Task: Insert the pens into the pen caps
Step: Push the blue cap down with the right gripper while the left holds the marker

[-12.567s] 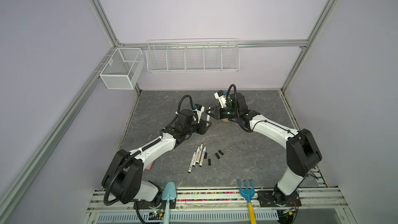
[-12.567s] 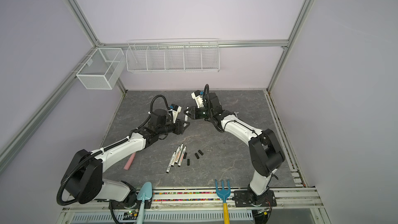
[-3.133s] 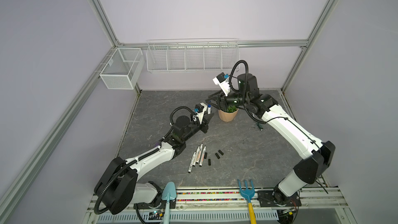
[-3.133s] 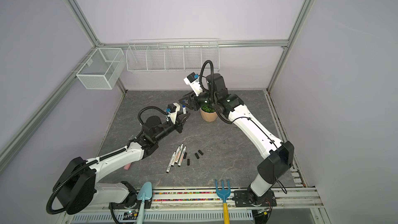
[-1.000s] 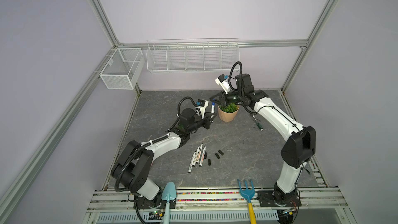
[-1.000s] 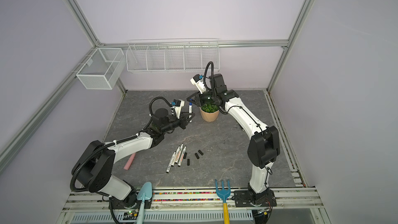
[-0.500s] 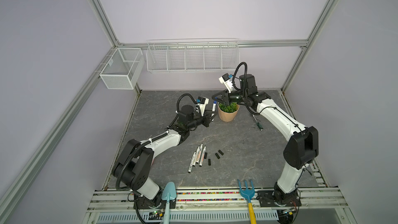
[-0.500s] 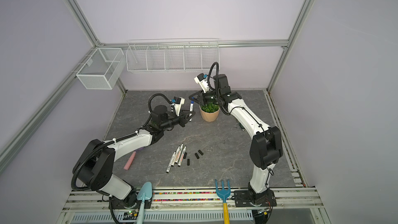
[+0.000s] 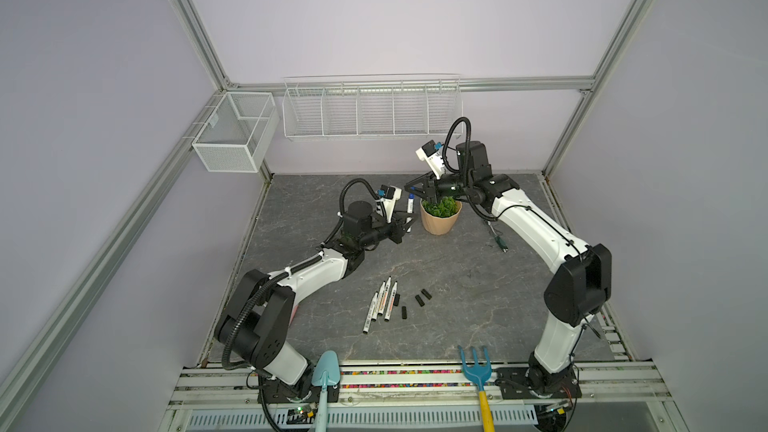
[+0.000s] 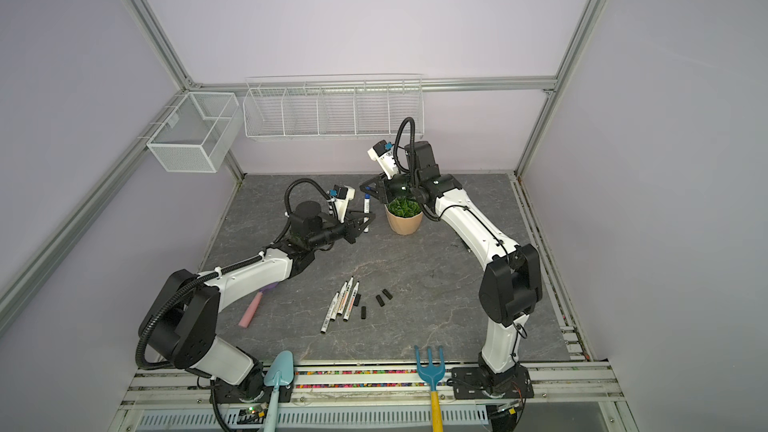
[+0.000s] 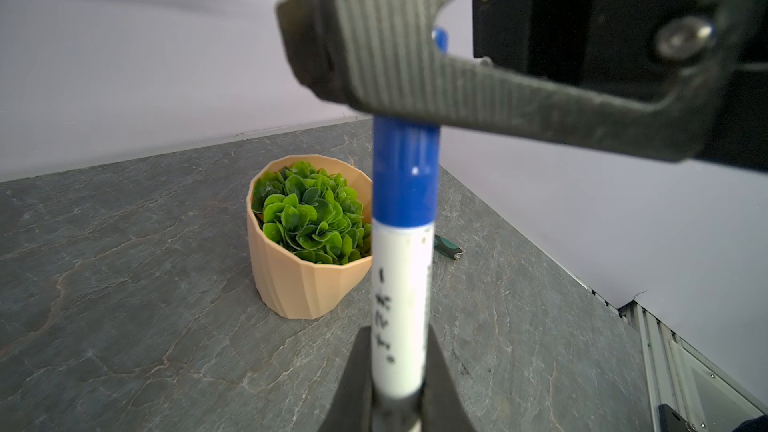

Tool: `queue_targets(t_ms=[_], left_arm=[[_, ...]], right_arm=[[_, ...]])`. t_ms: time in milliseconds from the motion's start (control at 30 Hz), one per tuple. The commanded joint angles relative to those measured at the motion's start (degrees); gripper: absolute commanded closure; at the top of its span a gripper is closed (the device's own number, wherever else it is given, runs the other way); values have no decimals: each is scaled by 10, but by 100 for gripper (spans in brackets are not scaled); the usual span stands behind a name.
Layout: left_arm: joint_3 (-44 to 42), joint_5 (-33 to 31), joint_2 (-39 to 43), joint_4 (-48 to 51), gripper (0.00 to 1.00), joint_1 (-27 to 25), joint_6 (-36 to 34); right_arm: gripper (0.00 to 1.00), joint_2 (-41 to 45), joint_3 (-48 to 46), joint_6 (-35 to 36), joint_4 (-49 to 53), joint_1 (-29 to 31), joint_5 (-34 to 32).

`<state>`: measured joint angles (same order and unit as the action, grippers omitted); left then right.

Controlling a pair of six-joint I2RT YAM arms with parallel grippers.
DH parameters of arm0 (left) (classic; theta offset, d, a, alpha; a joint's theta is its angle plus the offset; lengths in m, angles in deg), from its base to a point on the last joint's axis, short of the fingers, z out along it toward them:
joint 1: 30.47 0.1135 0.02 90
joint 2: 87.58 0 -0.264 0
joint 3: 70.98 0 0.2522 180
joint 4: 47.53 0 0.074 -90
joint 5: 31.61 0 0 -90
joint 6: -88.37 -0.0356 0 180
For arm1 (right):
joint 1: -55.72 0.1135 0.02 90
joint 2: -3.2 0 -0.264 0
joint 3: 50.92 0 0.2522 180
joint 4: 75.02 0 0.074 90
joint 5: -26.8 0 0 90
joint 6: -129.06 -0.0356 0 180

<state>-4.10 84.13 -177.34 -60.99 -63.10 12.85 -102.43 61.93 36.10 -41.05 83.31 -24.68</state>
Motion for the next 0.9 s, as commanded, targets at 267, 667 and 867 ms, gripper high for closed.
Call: queue_targets(t_ms=[267,667,867], left_arm=[[120,-94,52,-266,100,48,17],[136,-110,35,-285,100,63,25],[178,-104,26,-295,100,95,36]], right_arm=[[93,-20,-113,-57,178,-5,133],[93,-59,-67,29,282,51,80],[93,-66,-71,37,288,54,75]])
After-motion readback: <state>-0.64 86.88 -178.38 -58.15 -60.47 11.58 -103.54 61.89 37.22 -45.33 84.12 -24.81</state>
